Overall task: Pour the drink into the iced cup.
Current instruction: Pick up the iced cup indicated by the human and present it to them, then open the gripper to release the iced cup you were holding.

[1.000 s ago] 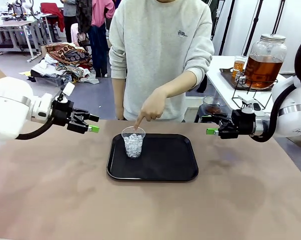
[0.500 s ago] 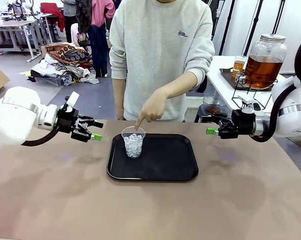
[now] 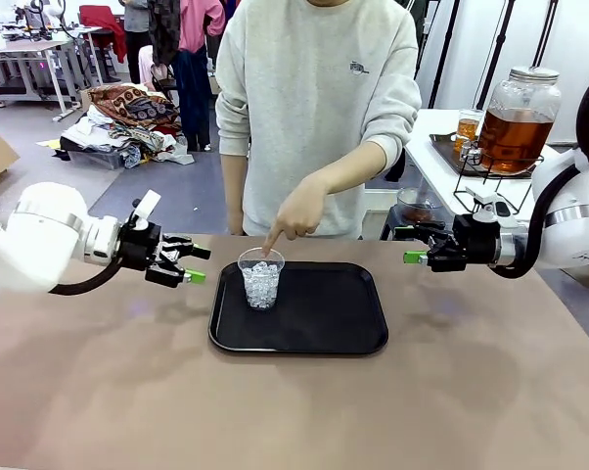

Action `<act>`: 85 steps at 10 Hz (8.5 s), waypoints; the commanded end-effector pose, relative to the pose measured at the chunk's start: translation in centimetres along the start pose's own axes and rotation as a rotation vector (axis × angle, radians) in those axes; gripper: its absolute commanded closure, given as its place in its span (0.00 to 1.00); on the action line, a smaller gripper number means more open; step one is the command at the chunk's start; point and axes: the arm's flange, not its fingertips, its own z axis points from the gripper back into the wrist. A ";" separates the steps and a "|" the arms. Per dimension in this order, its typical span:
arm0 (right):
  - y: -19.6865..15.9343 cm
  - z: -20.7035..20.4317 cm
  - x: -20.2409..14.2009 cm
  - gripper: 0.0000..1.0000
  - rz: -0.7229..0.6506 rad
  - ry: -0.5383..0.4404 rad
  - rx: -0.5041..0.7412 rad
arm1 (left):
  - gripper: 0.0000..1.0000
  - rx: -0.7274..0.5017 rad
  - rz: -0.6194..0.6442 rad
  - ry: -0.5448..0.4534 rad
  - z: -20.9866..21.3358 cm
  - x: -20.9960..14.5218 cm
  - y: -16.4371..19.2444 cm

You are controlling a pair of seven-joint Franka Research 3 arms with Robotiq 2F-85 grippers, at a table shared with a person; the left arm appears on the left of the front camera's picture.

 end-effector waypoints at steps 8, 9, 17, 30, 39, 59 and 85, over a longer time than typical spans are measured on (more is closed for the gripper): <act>-0.1 0.0 0.2 0.00 0.002 0.001 0.000 | 0.00 -0.005 -0.012 0.001 -1.0 0.3 -0.1; -0.1 0.0 0.2 0.00 0.002 0.001 0.000 | 0.00 -0.005 -0.018 -0.003 -1.6 0.2 -0.1; -0.1 0.0 0.2 0.00 0.002 0.001 0.000 | 0.00 -0.018 -0.036 -0.039 -4.9 -1.7 -0.8; -0.1 0.0 0.2 0.00 0.002 0.001 0.000 | 0.00 -0.019 -0.044 -0.069 -8.3 -2.2 -0.4; -0.1 0.0 0.2 0.00 0.002 0.001 0.000 | 0.00 -0.007 -0.035 -0.099 -11.1 -1.2 0.2; -0.1 0.0 0.2 0.00 0.002 0.001 0.000 | 0.40 0.017 -0.006 -0.160 -12.9 1.9 0.2; -0.1 0.0 0.2 0.00 0.002 0.001 0.000 | 0.40 0.054 -0.075 -0.159 -11.2 12.8 3.7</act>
